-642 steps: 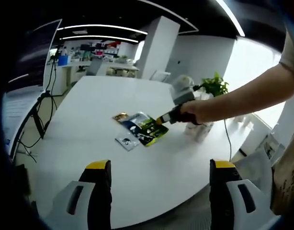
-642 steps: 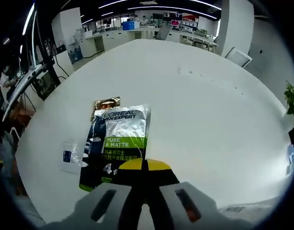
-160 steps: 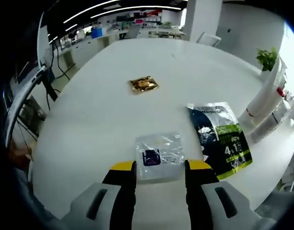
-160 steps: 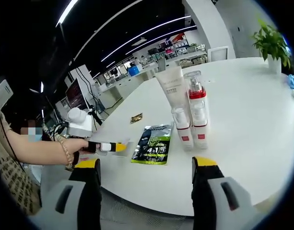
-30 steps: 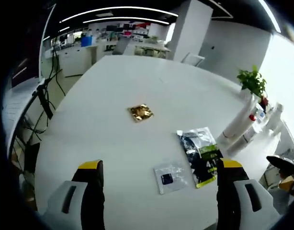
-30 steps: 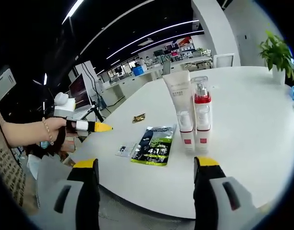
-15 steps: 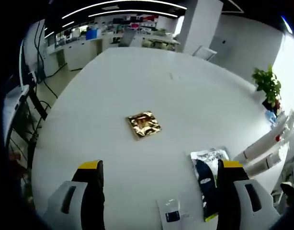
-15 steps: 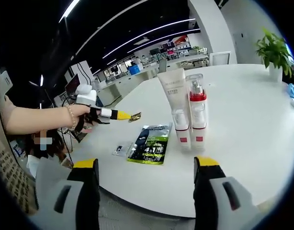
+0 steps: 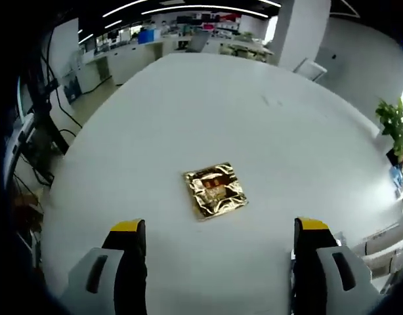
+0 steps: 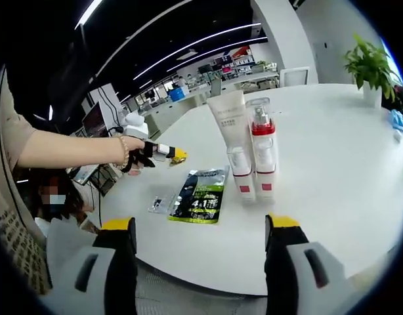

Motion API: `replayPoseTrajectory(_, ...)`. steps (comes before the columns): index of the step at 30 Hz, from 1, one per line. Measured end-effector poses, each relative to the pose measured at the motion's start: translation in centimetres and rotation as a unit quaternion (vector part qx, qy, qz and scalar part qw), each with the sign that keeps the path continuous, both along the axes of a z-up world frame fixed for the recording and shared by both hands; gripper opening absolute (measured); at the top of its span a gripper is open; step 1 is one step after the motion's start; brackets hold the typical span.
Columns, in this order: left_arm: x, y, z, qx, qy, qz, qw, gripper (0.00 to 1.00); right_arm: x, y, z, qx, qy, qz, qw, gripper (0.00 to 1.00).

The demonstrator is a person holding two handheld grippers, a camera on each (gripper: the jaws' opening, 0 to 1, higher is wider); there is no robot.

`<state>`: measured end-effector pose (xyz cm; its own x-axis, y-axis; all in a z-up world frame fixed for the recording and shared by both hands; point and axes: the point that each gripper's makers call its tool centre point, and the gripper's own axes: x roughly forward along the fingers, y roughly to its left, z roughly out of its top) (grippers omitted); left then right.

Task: Arrange the skincare products in the storage area until every visible bottle or jar stands upright without overlapping.

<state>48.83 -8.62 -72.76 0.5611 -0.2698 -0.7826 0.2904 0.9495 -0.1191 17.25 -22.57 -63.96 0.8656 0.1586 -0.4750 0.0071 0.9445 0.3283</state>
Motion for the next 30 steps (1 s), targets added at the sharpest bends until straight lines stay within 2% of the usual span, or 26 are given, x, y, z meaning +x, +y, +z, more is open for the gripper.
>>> replayPoseTrajectory(5, 1.5, -0.1, -0.6, 0.016, 0.001, 0.011, 0.9998, 0.87, 0.0, -0.2, -0.1, -0.001, 0.004, -0.004, 1.0000, 0.81)
replayPoseTrajectory(11, 2.4, -0.2, -1.2, 0.017, 0.012, 0.032, 0.9993, 0.84, 0.0, -0.2, -0.2, -0.001, 0.007, -0.007, 0.9999, 0.81)
replayPoseTrajectory(15, 2.7, -0.4, -1.3, 0.032, 0.000, 0.017, 0.9993, 0.79, 0.0, -0.2, -0.2, -0.002, 0.009, -0.009, 0.9999, 0.81)
replayPoseTrajectory(20, 2.7, -0.7, -1.9, 0.039, 0.009, 0.017, 0.9991, 0.76, 0.0, -0.2, -0.3, -0.002, 0.011, -0.008, 0.9999, 0.81)
replayPoseTrajectory(25, 2.8, -0.3, -1.8, 0.056, -0.002, 0.014, 0.9983, 0.70, 0.0, -0.3, -0.2, -0.001, 0.010, -0.014, 0.9998, 0.81)
replayPoseTrajectory(28, 2.8, -0.3, -1.6, 0.056, -0.005, 0.012, 0.9984, 0.68, 0.0, -0.3, -0.2, -0.002, 0.010, -0.013, 0.9999, 0.81)
replayPoseTrajectory(30, 2.6, -0.4, -1.4, 0.054, -0.008, 0.005, 0.9985, 0.63, 0.0, -0.3, -0.1, -0.003, 0.011, -0.013, 0.9998, 0.81)
